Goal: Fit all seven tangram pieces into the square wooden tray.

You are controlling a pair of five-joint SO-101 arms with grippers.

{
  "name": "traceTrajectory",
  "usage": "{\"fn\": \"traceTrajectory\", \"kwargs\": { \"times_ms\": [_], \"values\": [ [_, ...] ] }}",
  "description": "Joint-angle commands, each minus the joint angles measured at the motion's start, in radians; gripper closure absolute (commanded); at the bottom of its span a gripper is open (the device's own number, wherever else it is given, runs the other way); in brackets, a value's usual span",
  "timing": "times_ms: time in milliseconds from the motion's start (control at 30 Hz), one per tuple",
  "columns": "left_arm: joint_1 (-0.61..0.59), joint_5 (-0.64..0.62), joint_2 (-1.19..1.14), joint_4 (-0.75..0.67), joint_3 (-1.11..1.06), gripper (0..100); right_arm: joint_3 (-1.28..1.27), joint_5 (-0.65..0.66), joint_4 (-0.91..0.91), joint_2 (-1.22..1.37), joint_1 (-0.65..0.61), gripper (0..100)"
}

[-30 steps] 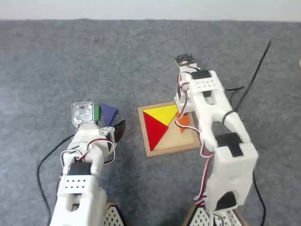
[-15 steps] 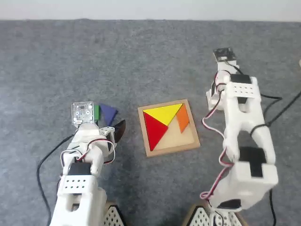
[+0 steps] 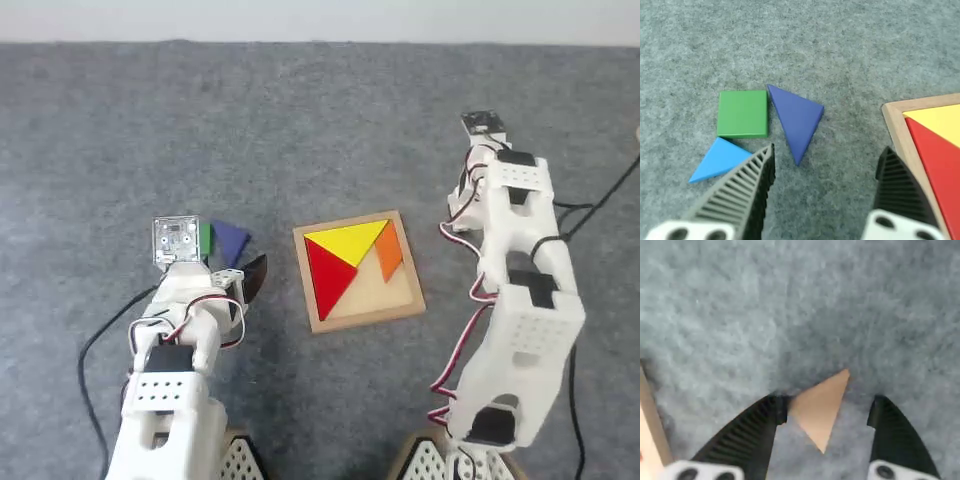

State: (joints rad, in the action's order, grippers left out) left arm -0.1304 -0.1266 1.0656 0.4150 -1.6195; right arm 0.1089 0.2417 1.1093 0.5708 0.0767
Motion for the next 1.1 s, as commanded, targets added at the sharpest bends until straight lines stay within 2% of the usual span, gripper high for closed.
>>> {"fn": "traceTrajectory", "kwargs": {
  "times_ms": [0,233,567,833,1067],
  "values": [
    [0.003,0.011,0.025,0.002,0.005,69,0.058,0.014,-0.004,0.005,0.021,72.9],
    [0.003,0.011,0.025,0.002,0.005,69,0.060,0.003,0.021,0.005,0.018,72.9],
    [0.005,0.011,0.025,0.002,0.004,69,0.135,-0.270,0.077,0.016,0.004,72.9],
    [0.005,0.011,0.025,0.002,0.004,69,0.117,-0.293,0.079,0.047,-0.027,73.3],
    [0.005,0.011,0.025,0.003,0.004,69,0.118,-0.293,0.091,0.051,-0.031,89.6]
  ]
}}
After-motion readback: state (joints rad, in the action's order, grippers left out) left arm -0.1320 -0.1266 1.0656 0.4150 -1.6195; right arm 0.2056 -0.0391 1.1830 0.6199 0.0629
